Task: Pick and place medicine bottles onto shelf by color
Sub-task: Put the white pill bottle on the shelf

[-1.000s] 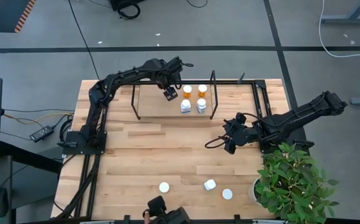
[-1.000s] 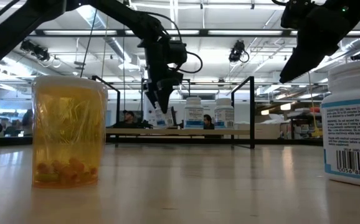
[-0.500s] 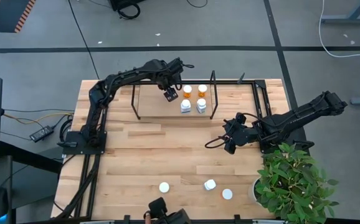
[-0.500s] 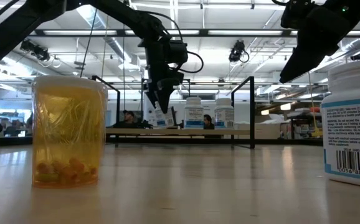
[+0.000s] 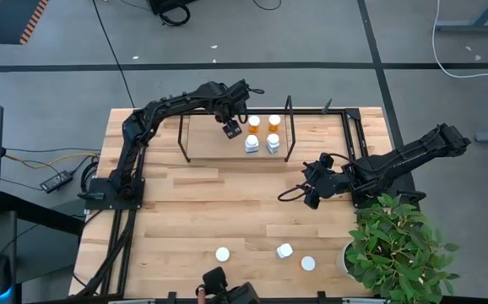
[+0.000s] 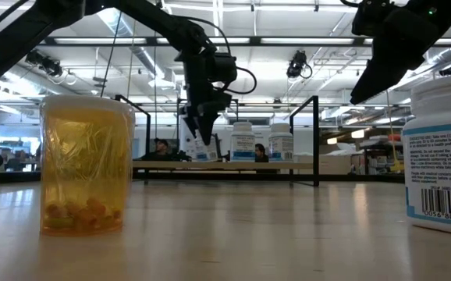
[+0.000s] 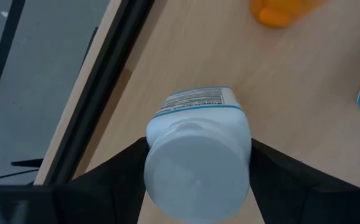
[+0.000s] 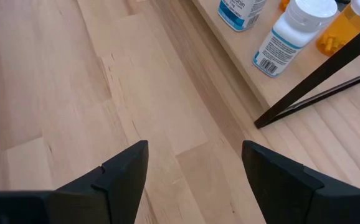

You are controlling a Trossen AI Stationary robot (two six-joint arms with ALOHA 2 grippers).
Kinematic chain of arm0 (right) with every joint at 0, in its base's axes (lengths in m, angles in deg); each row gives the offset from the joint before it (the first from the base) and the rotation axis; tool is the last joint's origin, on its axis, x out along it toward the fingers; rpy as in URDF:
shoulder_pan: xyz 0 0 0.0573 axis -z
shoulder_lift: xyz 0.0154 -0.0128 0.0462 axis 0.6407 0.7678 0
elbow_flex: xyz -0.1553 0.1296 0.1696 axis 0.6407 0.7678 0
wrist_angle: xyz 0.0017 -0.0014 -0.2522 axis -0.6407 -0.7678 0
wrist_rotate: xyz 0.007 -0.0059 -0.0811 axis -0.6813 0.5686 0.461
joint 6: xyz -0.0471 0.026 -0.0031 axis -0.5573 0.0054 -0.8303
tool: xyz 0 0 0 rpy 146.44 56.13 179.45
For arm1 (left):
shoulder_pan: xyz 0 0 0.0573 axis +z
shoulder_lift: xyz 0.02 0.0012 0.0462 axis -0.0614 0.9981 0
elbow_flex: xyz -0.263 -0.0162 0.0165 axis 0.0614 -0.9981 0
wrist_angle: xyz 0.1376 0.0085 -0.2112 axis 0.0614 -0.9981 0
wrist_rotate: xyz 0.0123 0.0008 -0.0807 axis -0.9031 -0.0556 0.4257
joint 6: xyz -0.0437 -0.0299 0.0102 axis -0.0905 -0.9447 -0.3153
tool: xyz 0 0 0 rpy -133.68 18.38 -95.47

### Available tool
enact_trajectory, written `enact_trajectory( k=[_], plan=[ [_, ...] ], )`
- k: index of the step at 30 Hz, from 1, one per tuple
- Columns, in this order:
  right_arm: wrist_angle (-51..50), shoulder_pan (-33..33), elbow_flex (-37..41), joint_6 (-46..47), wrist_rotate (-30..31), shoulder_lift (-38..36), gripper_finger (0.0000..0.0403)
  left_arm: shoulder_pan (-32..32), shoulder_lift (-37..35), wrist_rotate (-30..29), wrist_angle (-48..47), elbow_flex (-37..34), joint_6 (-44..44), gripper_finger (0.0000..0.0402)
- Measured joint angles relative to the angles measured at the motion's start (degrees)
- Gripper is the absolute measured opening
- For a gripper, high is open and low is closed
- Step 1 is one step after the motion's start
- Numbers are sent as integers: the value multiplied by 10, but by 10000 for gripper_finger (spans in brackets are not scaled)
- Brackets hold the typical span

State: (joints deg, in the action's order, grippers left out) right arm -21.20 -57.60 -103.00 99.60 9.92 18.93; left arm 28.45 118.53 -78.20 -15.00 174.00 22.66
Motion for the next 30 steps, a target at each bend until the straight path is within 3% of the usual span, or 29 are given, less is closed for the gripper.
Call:
enact_trajectory(
  k=[30],
  plan=[
    [0, 0, 0, 0, -2, 0, 267, -14, 1, 5, -13, -1, -3, 277]
  ],
)
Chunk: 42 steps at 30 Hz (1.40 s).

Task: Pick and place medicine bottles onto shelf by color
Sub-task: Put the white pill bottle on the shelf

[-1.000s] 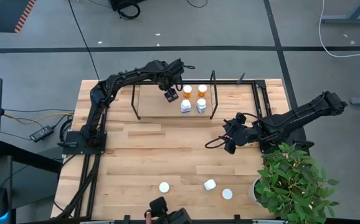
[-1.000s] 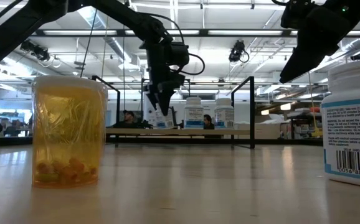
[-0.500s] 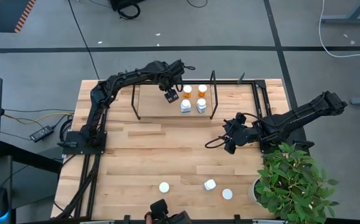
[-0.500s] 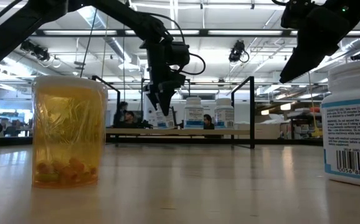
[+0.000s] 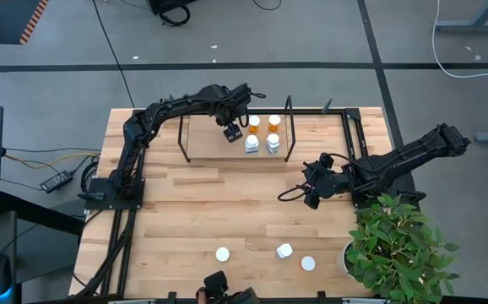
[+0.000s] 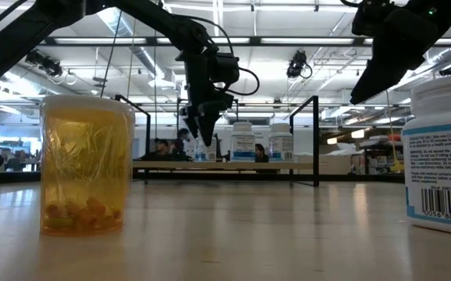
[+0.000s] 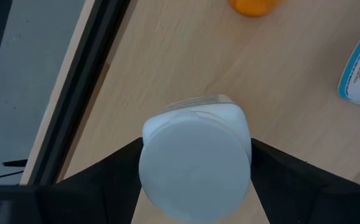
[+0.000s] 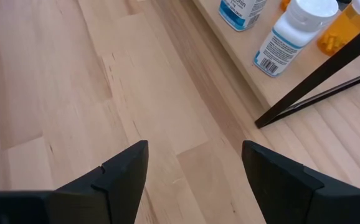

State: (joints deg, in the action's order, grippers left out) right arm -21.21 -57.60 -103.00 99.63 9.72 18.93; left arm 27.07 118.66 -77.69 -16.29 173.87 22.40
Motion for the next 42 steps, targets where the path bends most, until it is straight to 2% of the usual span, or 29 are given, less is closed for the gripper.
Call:
enact_trajectory(
  k=[5, 16, 22, 29, 35, 42],
  plan=[
    [0, 0, 0, 0, 0, 0, 267, -4, 0, -22, -2, 2, 13, 277],
    [0, 0, 0, 0, -2, 0, 267, -20, 1, -24, -28, 65, 11, 277],
    [0, -1, 0, 12, -16, 0, 267, -19, 1, -23, -41, 46, 5, 274],
    [0, -1, 0, 11, -18, 0, 267, -15, 0, -23, -33, 33, 2, 246],
    [0, -1, 0, 12, -18, 0, 267, -11, 1, -24, -21, 33, 2, 262],
    [-1, -1, 0, 13, -20, 0, 267, -12, 8, -14, -21, 33, -3, 258]
  ],
)
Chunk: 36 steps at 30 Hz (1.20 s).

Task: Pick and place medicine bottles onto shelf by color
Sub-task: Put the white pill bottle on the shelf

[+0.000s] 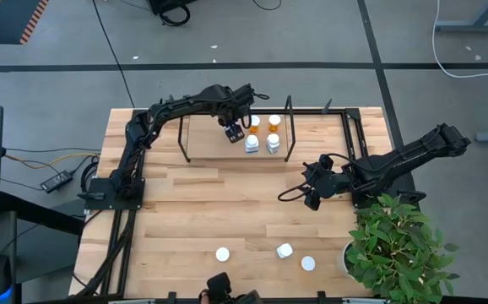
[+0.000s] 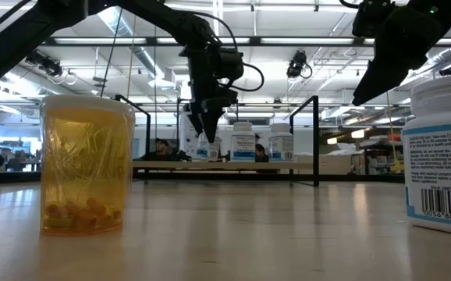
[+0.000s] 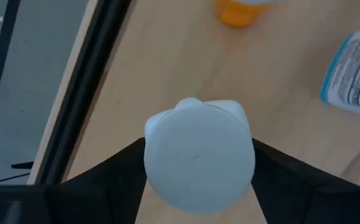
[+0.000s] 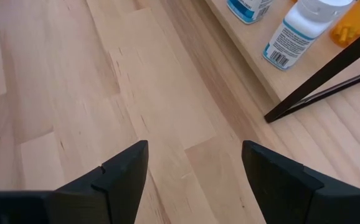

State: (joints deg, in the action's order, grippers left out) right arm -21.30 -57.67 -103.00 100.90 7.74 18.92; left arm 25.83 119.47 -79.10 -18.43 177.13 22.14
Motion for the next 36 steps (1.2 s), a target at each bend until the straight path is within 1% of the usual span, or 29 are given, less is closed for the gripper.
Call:
enact_trajectory(
  k=[3, 6, 10, 20, 28, 36],
  plan=[
    [0, 0, 0, 0, -2, 0, 267, 1, 0, -1, 3, 0, -10, 262],
    [-1, 0, 0, 0, -2, 0, 267, 4, 0, -3, 7, 0, -40, 272],
    [-1, 0, 0, 0, -3, 0, 267, 8, 0, -3, 1, 0, -59, 287],
    [-1, 0, 0, 0, -7, 0, 267, 8, 0, -4, 1, 0, -59, 318],
    [-1, 0, 0, 0, -9, 0, 267, 2, -1, -8, -31, 21, -45, 321],
    [-1, 0, 0, 6, -17, 0, 267, -4, -1, -16, -15, 24, -44, 323]
  ],
)
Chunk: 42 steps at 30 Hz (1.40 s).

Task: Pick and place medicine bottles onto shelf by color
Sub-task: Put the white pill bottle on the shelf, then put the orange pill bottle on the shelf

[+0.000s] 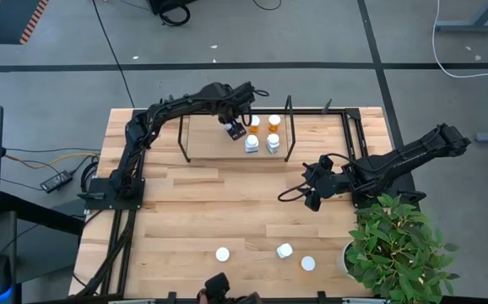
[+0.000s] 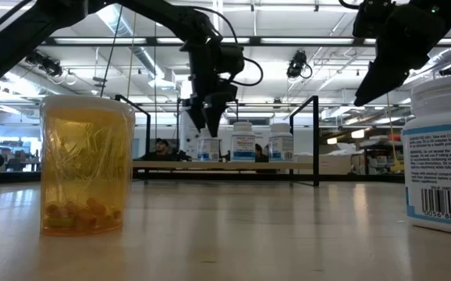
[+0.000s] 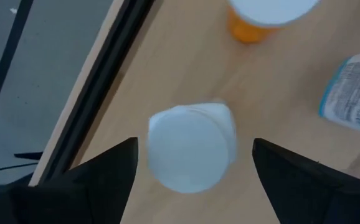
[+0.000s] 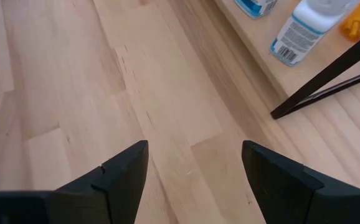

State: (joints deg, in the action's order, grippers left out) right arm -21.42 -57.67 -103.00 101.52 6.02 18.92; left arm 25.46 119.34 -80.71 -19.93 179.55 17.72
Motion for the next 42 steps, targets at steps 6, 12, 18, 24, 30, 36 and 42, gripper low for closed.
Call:
enact_trajectory(
  k=[6, 12, 18, 24, 30, 36, 42],
  plan=[
    [0, 0, 0, 5, -7, 0, 267, -4, 0, -3, -21, 0, 1, 321],
    [0, 0, 0, 5, -7, 0, 267, -10, -5, -48, -40, 0, 13, 321],
    [0, 0, 0, 4, -6, 0, 267, -28, -30, -64, -61, 0, 12, 322],
    [0, 0, 0, -3, 8, 0, 267, -55, -69, -73, -93, 0, -3, 321],
    [0, 0, 0, 7, 11, 0, 267, -105, -120, -68, -71, -17, -4, 299],
    [16, -20, 15, 31, 17, 0, 267, -174, -217, -53, 82, -141, -16, 274],
    [49, -42, 26, 23, 18, 0, 267, -262, -344, -49, 370, -384, -72, 262]
  ],
)
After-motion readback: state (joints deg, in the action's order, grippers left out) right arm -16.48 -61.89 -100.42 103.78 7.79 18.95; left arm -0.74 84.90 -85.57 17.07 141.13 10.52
